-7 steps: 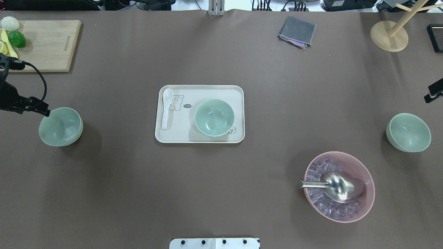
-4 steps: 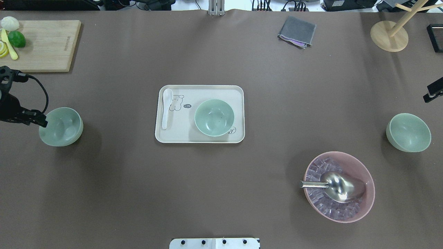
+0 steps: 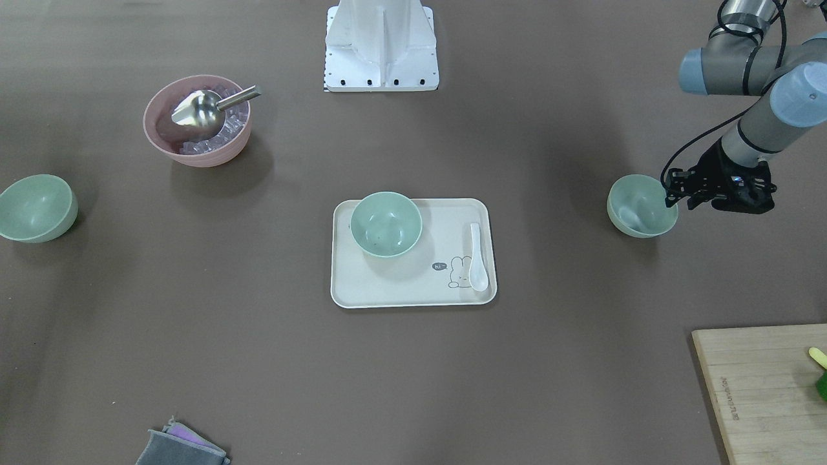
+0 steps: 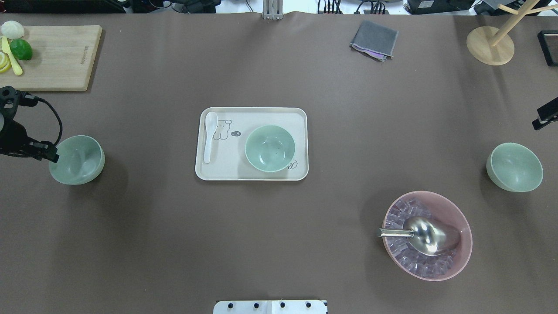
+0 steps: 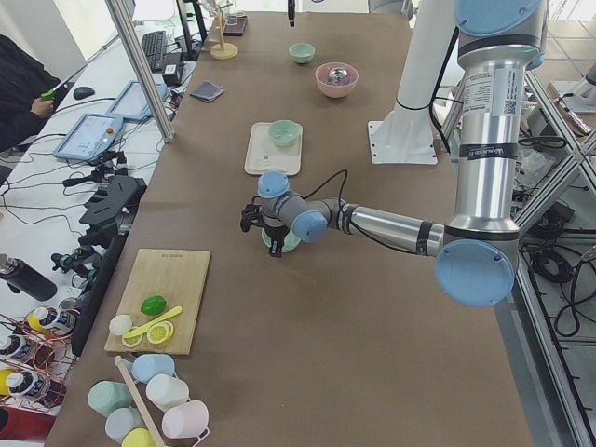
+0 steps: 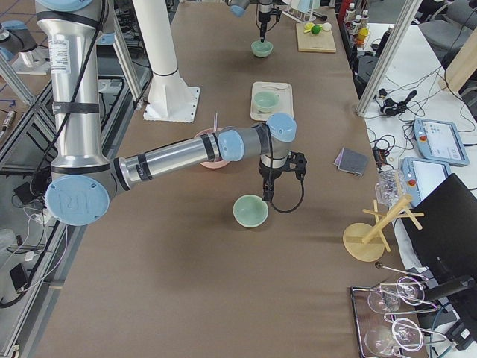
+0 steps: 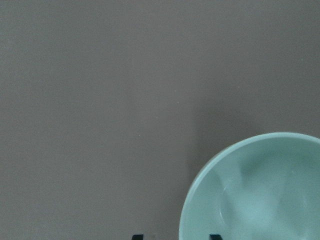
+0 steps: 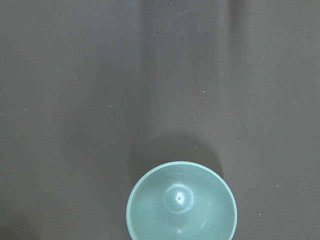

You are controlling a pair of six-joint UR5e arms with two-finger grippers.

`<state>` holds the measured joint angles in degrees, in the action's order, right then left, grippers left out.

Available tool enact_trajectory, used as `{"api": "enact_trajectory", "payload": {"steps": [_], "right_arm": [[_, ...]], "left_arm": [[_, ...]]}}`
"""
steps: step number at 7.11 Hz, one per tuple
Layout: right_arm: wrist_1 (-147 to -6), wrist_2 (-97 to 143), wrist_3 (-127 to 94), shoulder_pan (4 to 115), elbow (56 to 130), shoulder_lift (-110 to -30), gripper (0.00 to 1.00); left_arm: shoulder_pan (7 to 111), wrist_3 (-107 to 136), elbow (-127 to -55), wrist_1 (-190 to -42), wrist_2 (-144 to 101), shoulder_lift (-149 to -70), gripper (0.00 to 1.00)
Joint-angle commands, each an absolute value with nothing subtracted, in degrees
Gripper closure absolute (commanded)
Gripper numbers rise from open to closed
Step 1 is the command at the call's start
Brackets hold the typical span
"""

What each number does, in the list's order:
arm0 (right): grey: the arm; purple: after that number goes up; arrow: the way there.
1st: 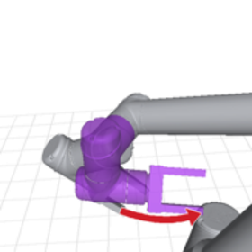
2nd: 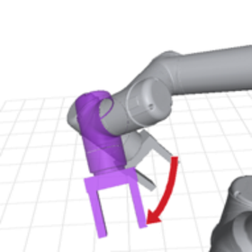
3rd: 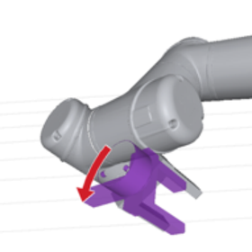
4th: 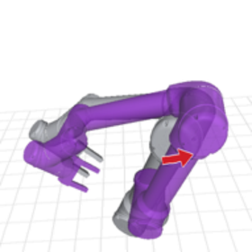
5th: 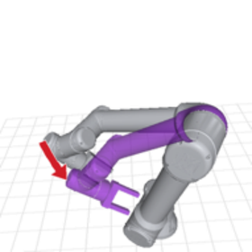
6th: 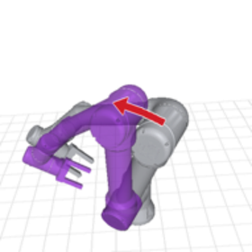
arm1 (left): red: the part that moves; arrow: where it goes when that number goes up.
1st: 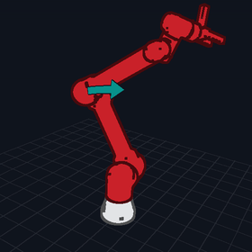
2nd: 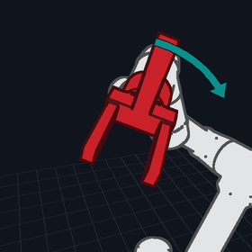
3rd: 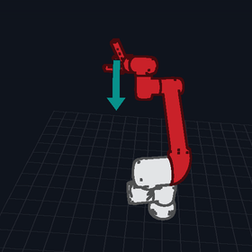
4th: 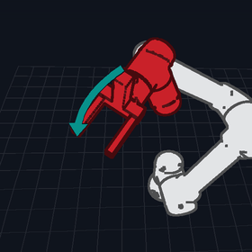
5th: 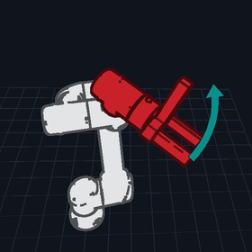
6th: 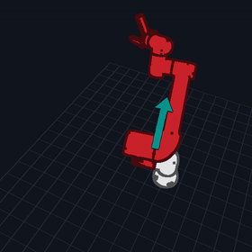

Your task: Stack green bowls together

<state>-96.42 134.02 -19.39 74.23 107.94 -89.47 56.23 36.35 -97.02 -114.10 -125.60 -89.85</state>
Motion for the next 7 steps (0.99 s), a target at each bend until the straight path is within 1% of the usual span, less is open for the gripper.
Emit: {"api": "enact_trajectory", "payload": {"steps": [1,2,5,7], "right_arm": [[-96.4,133.9,-19.4,74.1,107.9,-89.4,0.0],[-96.4,133.9,-19.3,74.1,107.8,-89.4,0.0],[-96.4,133.9,-19.3,74.1,107.8,-89.4,0.0],[-96.4,133.9,-19.3,74.1,107.8,-89.4,0.0]], "left_arm": [[56.2,36.4,-96.5,-114.5,-125.6,-90.2,0.52],[56.1,36.3,-96.2,-114.5,-125.6,-90.3,0.52],[56.1,36.4,-96.2,-114.5,-125.6,-90.3,0.65],[55.5,36.6,-96.2,-114.6,-125.6,-90.4,0.66]]}}
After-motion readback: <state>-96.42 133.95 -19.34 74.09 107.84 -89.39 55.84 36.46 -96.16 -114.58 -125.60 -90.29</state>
